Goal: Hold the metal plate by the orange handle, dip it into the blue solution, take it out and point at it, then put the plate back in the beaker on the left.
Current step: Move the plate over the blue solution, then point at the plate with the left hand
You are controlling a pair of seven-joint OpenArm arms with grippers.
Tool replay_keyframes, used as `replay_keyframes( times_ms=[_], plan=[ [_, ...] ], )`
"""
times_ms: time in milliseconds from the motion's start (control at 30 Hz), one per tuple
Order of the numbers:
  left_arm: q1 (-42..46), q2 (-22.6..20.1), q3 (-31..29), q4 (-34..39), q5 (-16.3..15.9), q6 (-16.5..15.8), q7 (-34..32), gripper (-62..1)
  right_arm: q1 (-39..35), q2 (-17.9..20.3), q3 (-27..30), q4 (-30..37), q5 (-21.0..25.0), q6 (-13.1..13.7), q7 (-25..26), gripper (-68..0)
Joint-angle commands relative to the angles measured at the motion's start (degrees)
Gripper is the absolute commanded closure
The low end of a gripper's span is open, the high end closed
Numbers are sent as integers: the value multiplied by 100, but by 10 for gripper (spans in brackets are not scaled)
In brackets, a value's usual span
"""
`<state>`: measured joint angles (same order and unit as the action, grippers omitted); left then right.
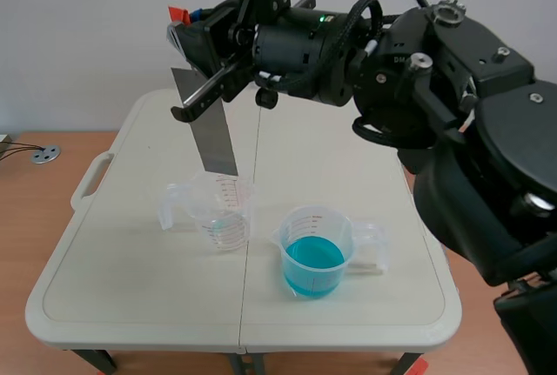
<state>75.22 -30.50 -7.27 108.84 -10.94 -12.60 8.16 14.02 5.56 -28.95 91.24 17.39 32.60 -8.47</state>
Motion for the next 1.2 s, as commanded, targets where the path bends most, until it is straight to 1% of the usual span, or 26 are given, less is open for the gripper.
replay_keyframes(
  times_ms=[0,267,633,833,1033,1133,1167],
  plan=[
    [-4,-2,7,61,-35,-17,-59,-31,0,46,68,212,79,-20,59,-15],
    [-522,-4,7,61,-28,-17,-57,-31,-317,212,247,935,81,-20,-96,-15],
    [-1161,-37,7,61,-26,-17,-57,-31,-1126,522,474,2006,81,-20,-173,-15],
    [-1534,-396,17,61,-35,-90,-66,-31,-1681,748,721,2573,98,-20,-166,-15],
    [-2100,-717,20,61,-35,-138,-61,-31,-2258,876,1084,3062,125,-15,-131,-15],
    [-2380,-811,22,61,-33,-365,-59,-31,-2503,940,1272,3239,133,-13,-79,-15],
    [-2465,-828,22,61,-33,-385,-61,-31,-2583,940,1338,3285,144,-9,-79,-15]
  ],
)
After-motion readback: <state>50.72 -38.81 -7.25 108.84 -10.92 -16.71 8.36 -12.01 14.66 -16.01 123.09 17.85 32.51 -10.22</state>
